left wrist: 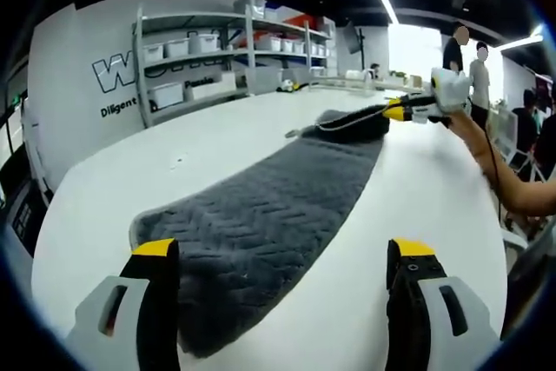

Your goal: Open the folded towel by lifting each exposed corner and separating the folded layers until the towel lies flat within the target outline without major curled edges

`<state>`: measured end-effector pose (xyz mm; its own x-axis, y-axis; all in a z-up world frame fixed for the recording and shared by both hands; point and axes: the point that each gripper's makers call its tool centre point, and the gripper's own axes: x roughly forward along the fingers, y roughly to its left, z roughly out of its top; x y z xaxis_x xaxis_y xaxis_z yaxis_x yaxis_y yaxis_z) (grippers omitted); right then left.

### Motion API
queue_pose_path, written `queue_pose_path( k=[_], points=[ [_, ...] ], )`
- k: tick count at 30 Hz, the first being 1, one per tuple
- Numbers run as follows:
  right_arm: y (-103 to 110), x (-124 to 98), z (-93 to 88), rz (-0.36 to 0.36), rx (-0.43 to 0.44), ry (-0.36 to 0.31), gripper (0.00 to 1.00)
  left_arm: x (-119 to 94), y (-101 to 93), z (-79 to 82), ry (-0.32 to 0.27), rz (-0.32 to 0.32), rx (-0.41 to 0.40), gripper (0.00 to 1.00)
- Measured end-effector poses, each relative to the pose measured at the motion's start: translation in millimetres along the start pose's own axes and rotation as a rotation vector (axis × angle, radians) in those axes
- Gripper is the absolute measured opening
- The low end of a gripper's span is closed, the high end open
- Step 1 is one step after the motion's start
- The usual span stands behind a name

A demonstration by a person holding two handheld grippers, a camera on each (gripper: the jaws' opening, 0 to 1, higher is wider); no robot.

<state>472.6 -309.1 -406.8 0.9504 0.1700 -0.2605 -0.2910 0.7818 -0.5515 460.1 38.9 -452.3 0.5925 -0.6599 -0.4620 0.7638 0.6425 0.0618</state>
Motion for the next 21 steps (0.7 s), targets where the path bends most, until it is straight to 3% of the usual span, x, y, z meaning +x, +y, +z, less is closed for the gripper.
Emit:
queue_pose_path(
  k=[5, 8, 18, 21],
  points=[
    [-43, -6, -4.3, -0.135, 0.013, 0.033, 0.00, 0, -1.7, 0.4, 0.000, -0.005, 0.002, 0.97],
    [-60, -4, -7.5, -0.171, 0.023, 0.042, 0.00, -1, -3.6, 2.4, -0.009, -0.009, 0.007, 0.97],
    [-113, -8, -46.0, -0.346, 0.031, 0.159, 0.00, 0, 0.9, 3.3, -0.005, -0.009, 0.005, 0.96],
    [-124, -6, -58.6, -0.359, 0.049, 0.174, 0.00, 1, 1.5, 1.9, 0.003, -0.010, 0.004, 0.96]
  ],
)
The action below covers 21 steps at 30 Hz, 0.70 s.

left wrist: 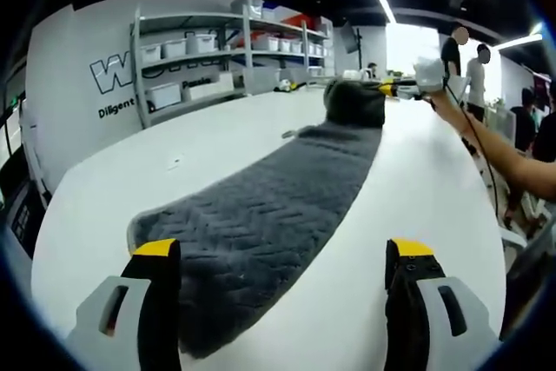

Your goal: Open the folded towel by lifting each exposed corner and separating the folded layers until the towel lies flat within the target outline without major curled edges

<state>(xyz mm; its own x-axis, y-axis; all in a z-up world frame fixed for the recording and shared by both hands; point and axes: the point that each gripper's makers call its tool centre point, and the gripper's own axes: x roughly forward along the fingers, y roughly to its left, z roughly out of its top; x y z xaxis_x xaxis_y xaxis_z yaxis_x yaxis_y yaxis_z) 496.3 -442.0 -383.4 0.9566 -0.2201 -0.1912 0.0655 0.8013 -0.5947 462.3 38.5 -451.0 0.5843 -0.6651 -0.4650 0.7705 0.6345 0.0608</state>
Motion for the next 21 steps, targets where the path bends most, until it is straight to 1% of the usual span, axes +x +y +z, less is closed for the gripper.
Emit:
queue_pose_path(
  k=[5, 12, 14, 16, 18, 21],
  points=[
    [-19, 9, -15.3, -0.041, -0.001, 0.019, 0.00, 0, -0.9, -0.6, 0.001, -0.001, 0.002, 0.96],
    [-36, 20, -36.7, -0.078, -0.098, 0.079, 0.00, 1, 0.0, -2.1, 0.005, 0.003, -0.002, 0.95],
    [-38, 22, -46.3, -0.087, -0.117, 0.104, 0.00, 1, -1.4, -3.0, 0.005, 0.003, -0.002, 0.95],
    [-38, 26, -55.9, -0.080, -0.140, 0.127, 0.00, 1, -3.4, -4.9, 0.009, 0.003, -0.001, 0.95],
    [-39, 27, -64.4, -0.077, -0.133, 0.138, 0.00, 1, -4.2, -6.5, 0.013, 0.003, -0.002, 0.95],
    [-37, 30, -78.5, -0.072, -0.129, 0.170, 0.00, 2, -2.6, -6.3, 0.015, 0.004, -0.002, 0.95]
  ],
)
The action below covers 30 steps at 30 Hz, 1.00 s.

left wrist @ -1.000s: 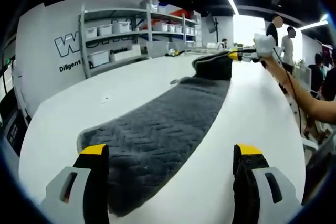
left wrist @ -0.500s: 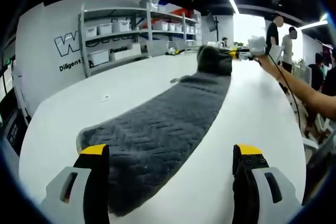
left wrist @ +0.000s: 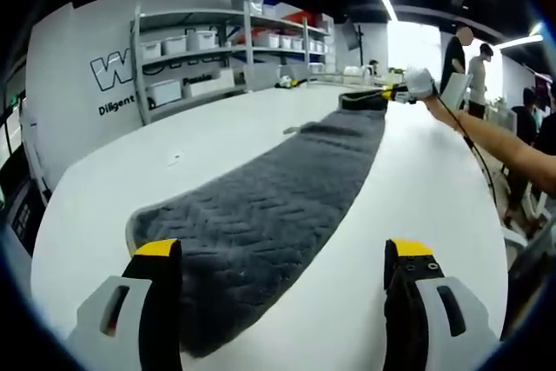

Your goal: Open the folded towel by lifting each exposed corner and separating the folded layers until the towel lies flat within the target outline without major curled edges

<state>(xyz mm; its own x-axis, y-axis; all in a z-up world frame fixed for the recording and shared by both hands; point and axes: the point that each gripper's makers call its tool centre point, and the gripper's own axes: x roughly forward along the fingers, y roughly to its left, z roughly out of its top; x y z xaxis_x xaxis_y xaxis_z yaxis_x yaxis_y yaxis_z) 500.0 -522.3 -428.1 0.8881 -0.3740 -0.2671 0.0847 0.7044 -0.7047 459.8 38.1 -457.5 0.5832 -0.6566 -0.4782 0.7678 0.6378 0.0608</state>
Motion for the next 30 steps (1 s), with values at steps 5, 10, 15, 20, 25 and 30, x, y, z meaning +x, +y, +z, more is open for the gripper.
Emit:
queue_pose_path(
  k=[5, 10, 15, 20, 25, 30],
  points=[
    [7, 4, -24.3, 0.004, 0.004, 0.054, 0.00, 0, 0.8, -0.5, 0.002, 0.002, -0.001, 0.95],
    [5, 11, -51.8, -0.002, -0.003, 0.146, 0.00, 1, 1.3, -2.4, 0.010, 0.002, -0.004, 0.95],
    [4, 16, -67.1, 0.012, 0.040, 0.173, 0.02, 2, 3.1, -3.2, 0.016, 0.004, -0.006, 0.94],
    [3, 20, -67.4, 0.014, 0.053, 0.162, 0.03, 3, 2.2, -6.0, 0.028, 0.005, -0.004, 0.94],
    [-17, 17, -61.8, -0.052, 0.109, 0.135, 0.14, 4, 2.0, -6.8, 0.035, 0.000, -0.001, 0.94],
    [-39, 10, -70.8, -0.121, 0.120, 0.158, 0.23, 4, 3.5, -5.7, 0.035, 0.000, 0.001, 0.94]
  ],
)
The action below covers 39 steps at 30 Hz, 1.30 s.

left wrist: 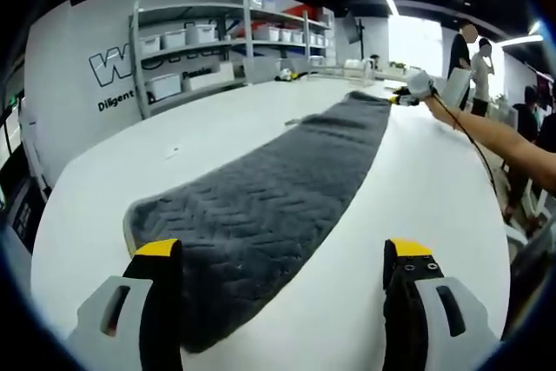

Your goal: Open the folded towel by lifting each exposed corner and separating the folded layers until the towel lies flat within the target outline without major curled edges

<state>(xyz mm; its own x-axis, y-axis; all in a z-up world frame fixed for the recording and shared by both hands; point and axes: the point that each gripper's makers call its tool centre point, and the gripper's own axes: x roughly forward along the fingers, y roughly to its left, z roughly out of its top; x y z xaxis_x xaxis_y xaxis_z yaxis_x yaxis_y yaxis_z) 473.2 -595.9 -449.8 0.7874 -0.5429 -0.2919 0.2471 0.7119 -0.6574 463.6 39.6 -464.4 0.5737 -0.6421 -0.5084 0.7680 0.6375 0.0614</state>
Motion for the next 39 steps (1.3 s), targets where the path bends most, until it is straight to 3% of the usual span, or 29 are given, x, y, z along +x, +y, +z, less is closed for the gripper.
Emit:
queue_pose_path(
  k=[3, 8, 10, 12, 13, 16, 20, 27, 30, 31, 39],
  points=[
    [-11, -4, -2.6, -0.026, 0.045, -0.005, 0.29, 0, -0.7, -0.5, 0.003, 0.000, 0.001, 0.94],
    [-14, -13, 2.7, -0.019, 0.107, -0.019, 0.55, 1, -1.0, -0.8, 0.005, -0.002, 0.002, 0.94],
    [-3, -17, 3.6, 0.036, 0.117, 0.017, 0.67, 1, -0.1, -1.0, 0.007, 0.000, 0.001, 0.95],
    [6, -18, 10.4, 0.092, 0.120, -0.001, 0.78, 1, 0.3, -0.9, 0.006, 0.000, 0.001, 0.95],
    [12, -19, 20.1, 0.120, 0.149, -0.050, 0.85, 1, 1.7, -0.1, 0.002, 0.005, 0.000, 0.97],
    [20, -24, 24.3, 0.154, 0.179, -0.046, 0.99, 0, 5.2, 1.4, -0.005, 0.018, -0.003, 0.99],
    [35, -27, 30.2, 0.200, 0.211, -0.038, 0.99, -2, 7.0, 1.9, -0.008, 0.019, -0.010, 0.99],
    [77, -54, 61.7, 0.263, 0.253, -0.109, 0.99, -4, 9.2, 2.8, -0.019, 0.027, -0.022, 0.99],
    [102, -67, 81.2, 0.329, 0.253, -0.159, 0.99, -3, 13.7, 1.7, -0.013, 0.037, -0.027, 0.99],
    [122, -78, 92.7, 0.379, 0.266, -0.175, 0.99, -2, 15.1, -1.3, -0.001, 0.048, -0.025, 0.99],
    [204, -133, 144.0, 0.577, 0.176, -0.257, 0.99, -9, 25.9, -4.8, -0.012, 0.090, -0.055, 0.97]
  ],
)
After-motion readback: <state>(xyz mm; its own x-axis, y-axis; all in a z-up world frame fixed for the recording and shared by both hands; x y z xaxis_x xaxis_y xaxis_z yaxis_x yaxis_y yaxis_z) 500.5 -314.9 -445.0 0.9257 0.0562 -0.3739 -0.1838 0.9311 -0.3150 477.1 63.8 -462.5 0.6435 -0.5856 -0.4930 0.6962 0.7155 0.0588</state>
